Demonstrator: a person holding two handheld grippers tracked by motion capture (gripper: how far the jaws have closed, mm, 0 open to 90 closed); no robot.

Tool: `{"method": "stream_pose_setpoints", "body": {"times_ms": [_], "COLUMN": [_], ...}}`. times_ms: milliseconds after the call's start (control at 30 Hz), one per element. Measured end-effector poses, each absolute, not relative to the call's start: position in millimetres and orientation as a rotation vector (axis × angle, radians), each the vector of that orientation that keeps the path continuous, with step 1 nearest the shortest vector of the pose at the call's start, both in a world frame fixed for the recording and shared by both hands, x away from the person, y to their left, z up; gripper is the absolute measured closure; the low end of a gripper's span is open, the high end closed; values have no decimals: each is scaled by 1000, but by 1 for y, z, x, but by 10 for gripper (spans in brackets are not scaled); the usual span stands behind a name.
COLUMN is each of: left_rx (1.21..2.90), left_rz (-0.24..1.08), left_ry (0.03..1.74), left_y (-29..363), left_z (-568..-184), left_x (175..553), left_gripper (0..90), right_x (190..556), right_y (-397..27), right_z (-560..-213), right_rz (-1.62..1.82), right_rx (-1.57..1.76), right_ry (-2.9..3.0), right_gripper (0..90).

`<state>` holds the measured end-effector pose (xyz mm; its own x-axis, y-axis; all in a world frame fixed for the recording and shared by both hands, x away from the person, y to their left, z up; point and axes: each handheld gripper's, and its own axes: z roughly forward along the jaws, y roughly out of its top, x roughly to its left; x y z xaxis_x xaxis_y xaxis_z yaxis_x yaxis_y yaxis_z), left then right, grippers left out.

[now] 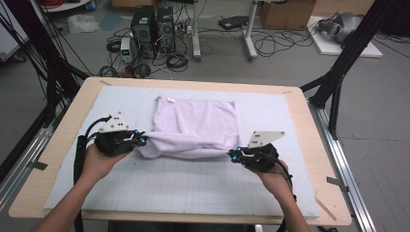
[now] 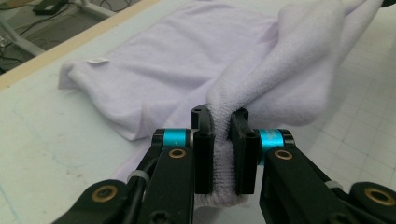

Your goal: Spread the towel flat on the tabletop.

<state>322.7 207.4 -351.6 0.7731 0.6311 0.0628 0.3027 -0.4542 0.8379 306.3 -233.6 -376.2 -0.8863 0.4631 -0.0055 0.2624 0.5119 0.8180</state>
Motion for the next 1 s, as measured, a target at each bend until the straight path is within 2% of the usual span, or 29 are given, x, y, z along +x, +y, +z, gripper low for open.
{"method": "stream_pose_setpoints", "body": {"times_ms": [200, 333, 500, 667, 733, 867, 1000], "left_rx": [2122, 2155, 2211, 2156, 2130, 2088, 2077], "left_rz": [478, 481, 413, 408, 423, 446, 425], "left_ry": [756, 813, 866, 855, 840, 814, 766], "left_y": [199, 194, 192, 201, 205, 212, 208], "left_z": [-365, -385, -407, -394, -387, -373, -370], "left_x": [345, 368, 388, 378, 370, 354, 338], "left_gripper": [811, 811, 783, 612, 560, 498, 498], "right_x": [321, 348, 371, 366, 357, 338, 327], "right_y": [-252, -251, -244, -241, -241, -235, -221], "right_z": [-367, -381, -405, -400, -392, -379, -382], "right_rz": [1249, 1191, 1159, 1184, 1228, 1267, 1298], "right_rx": [690, 774, 851, 831, 805, 733, 663], "right_ry": [2499, 2521, 2577, 2549, 2511, 2478, 2491], "right_gripper": [867, 866, 848, 677, 643, 614, 594]}}
